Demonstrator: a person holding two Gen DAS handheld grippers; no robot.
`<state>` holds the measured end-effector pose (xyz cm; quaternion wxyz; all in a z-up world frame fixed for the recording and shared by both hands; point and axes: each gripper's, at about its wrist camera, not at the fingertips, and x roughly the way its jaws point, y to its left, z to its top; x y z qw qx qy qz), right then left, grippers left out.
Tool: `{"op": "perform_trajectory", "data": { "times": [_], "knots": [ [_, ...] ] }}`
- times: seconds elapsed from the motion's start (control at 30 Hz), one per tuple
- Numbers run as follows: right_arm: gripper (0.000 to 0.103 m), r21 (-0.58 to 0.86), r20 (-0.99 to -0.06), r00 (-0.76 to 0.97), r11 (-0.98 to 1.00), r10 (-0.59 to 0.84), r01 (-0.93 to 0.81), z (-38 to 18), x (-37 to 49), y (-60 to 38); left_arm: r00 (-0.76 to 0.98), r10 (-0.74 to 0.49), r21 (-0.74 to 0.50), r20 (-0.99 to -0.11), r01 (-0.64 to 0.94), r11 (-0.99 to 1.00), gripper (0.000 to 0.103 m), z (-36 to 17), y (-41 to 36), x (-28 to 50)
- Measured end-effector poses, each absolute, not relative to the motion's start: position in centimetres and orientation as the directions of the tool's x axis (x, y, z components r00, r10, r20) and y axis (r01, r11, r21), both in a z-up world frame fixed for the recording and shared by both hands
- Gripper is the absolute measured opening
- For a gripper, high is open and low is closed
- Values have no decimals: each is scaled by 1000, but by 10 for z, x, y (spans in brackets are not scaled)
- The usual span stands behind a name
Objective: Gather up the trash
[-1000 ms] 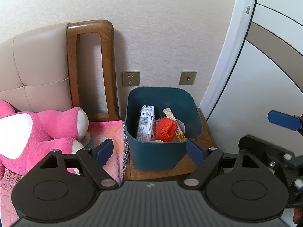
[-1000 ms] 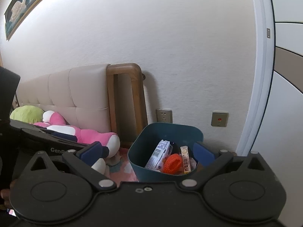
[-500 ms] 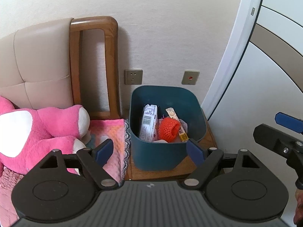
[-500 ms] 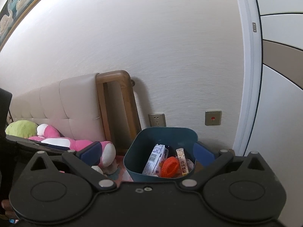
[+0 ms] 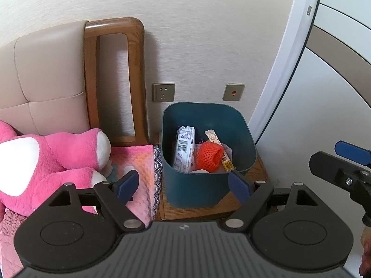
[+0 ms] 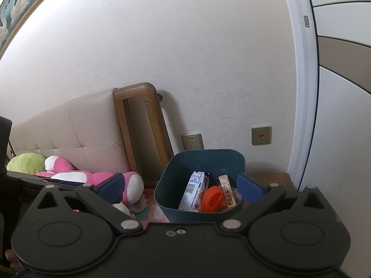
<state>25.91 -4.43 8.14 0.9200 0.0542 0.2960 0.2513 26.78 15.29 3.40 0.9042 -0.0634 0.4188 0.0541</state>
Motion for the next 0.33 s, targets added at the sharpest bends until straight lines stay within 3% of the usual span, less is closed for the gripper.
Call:
{"op": "perform_trajectory", "data": {
  "times": [0.33],
  "knots": [
    [103, 259, -527, 701, 876, 480, -406, 79, 258, -44, 641, 47, -67, -766, -152, 986, 84, 33, 153, 267]
  ]
}}
